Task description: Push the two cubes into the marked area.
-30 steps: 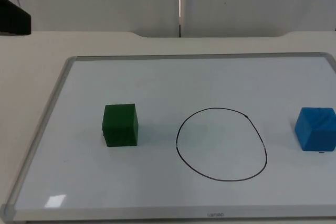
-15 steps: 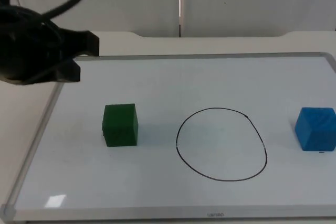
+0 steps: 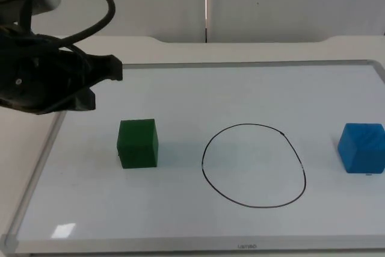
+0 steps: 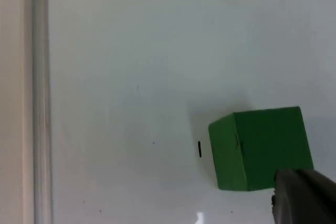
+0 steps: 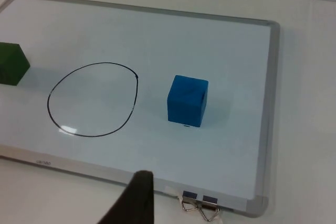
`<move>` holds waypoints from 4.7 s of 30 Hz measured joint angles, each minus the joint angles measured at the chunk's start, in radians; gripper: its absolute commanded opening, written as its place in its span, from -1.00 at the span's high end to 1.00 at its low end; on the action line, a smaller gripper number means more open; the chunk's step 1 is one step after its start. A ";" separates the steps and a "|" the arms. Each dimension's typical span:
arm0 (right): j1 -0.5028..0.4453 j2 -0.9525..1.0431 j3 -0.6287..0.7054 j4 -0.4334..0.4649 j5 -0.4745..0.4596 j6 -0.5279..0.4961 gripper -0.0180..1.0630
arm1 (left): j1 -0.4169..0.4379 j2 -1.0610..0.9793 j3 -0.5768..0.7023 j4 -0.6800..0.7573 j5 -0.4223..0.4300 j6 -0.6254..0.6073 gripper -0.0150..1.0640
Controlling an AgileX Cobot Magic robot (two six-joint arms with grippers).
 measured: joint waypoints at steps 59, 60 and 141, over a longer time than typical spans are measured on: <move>-0.260 0.000 0.000 0.004 0.000 -0.007 -0.98 | 0.043 0.394 -0.205 0.056 0.012 0.028 0.98; -0.260 0.000 0.000 0.004 0.000 -0.007 -0.98 | 0.022 0.401 -0.206 0.056 0.014 0.028 0.98; -0.260 0.000 0.000 0.008 0.000 -0.008 -0.98 | -0.290 0.489 -0.345 -0.061 0.042 0.042 0.98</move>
